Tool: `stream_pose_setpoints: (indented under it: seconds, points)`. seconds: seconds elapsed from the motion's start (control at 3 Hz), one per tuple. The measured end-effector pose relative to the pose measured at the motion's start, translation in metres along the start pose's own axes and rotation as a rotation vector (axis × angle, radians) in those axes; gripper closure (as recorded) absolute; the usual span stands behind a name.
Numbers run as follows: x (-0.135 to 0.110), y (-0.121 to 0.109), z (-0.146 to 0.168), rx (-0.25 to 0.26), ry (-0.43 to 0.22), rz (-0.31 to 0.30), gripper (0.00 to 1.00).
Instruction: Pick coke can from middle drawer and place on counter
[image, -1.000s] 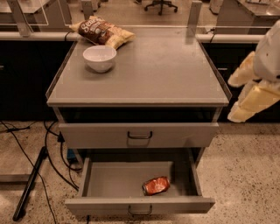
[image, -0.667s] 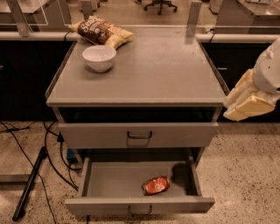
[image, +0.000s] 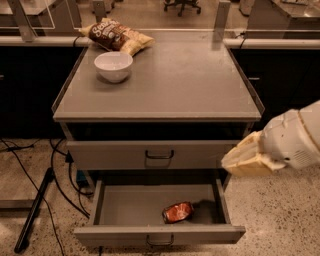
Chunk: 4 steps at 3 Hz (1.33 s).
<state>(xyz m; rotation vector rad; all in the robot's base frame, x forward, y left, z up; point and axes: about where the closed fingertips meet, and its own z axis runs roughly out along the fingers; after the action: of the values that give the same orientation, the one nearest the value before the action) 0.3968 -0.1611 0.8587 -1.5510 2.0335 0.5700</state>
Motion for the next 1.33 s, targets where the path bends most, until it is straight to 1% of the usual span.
stream_pose_setpoints:
  seconds: [0.33,0.67,1.0,1.33]
  points:
    - [-0.014,0.009,0.01,-0.009,-0.11,0.024,1.0]
    - [-0.014,0.009,0.01,-0.009,-0.11,0.023,1.0]
    - [0.007,-0.006,0.028,0.015,-0.086,0.007,1.0]
    - [0.037,-0.028,0.059,0.051,-0.088,-0.035,1.0]
